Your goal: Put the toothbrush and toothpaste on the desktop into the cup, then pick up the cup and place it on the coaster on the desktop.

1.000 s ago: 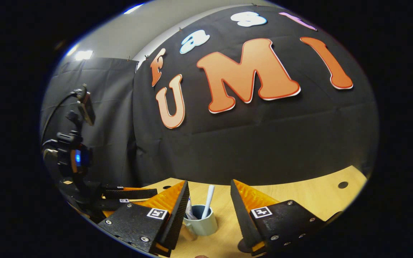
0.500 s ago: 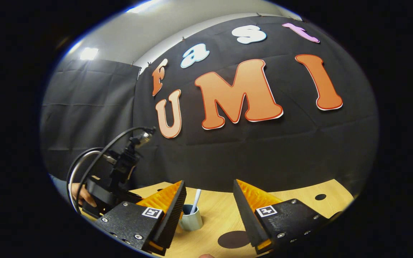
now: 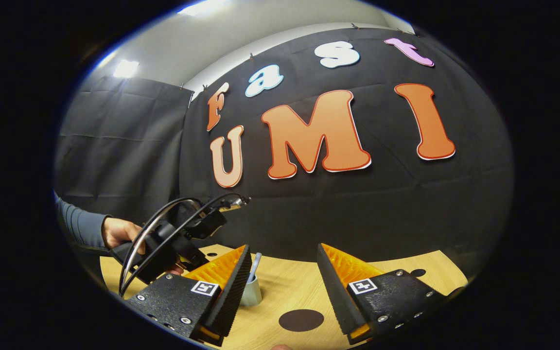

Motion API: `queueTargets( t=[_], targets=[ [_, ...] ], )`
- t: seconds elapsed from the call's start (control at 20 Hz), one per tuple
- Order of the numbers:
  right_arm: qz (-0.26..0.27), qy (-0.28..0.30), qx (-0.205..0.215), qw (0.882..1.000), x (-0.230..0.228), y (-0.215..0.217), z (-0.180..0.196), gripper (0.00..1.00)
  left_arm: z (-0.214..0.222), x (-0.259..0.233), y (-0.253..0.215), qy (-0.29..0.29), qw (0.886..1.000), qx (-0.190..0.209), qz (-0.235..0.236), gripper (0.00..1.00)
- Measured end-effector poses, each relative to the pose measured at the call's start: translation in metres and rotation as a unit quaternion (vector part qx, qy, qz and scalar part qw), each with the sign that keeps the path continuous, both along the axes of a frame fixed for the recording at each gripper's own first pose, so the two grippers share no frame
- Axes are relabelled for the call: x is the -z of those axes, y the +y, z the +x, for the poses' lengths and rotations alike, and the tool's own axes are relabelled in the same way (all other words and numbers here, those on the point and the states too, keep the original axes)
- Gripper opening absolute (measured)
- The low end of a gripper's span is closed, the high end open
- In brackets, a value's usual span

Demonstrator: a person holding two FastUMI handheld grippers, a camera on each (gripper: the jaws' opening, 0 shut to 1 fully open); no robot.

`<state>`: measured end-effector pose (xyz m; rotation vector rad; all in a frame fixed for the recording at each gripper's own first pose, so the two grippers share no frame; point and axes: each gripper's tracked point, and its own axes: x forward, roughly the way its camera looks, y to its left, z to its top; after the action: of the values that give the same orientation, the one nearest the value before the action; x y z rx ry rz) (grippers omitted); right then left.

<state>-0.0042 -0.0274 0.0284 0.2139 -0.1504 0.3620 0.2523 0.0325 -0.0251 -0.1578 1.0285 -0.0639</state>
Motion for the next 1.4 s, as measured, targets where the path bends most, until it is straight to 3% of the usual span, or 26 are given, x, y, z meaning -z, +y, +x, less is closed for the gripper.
queueTargets(
  t=[0.45,0.55,0.65,0.8,1.0,1.4],
  targets=[
    [0.024,0.016,-0.011,1.0,0.024,-0.006,0.008,0.82,0.008,0.022,0.002,0.062,0.997,-0.013,0.039,1.0],
    [0.034,0.019,-0.014,0.999,0.028,-0.006,0.01,0.82,0.012,0.029,0.008,0.07,0.996,-0.017,0.057,0.94],
    [0.039,0.02,-0.015,0.999,0.032,-0.007,0.013,0.82,0.011,0.033,0.014,0.076,0.995,-0.017,0.064,0.79],
    [0.051,0.029,-0.018,0.998,0.038,-0.01,0.015,0.82,0.006,0.031,0.011,0.084,0.994,-0.017,0.072,0.73],
    [0.055,0.029,-0.008,0.998,0.039,-0.019,0.013,0.83,0.01,0.028,0.01,0.091,0.992,-0.021,0.085,0.33],
    [0.073,0.039,0.016,0.996,0.047,-0.04,0.02,0.85,0.011,0.023,0.029,0.085,0.994,-0.019,0.073,0.31]
  ],
)
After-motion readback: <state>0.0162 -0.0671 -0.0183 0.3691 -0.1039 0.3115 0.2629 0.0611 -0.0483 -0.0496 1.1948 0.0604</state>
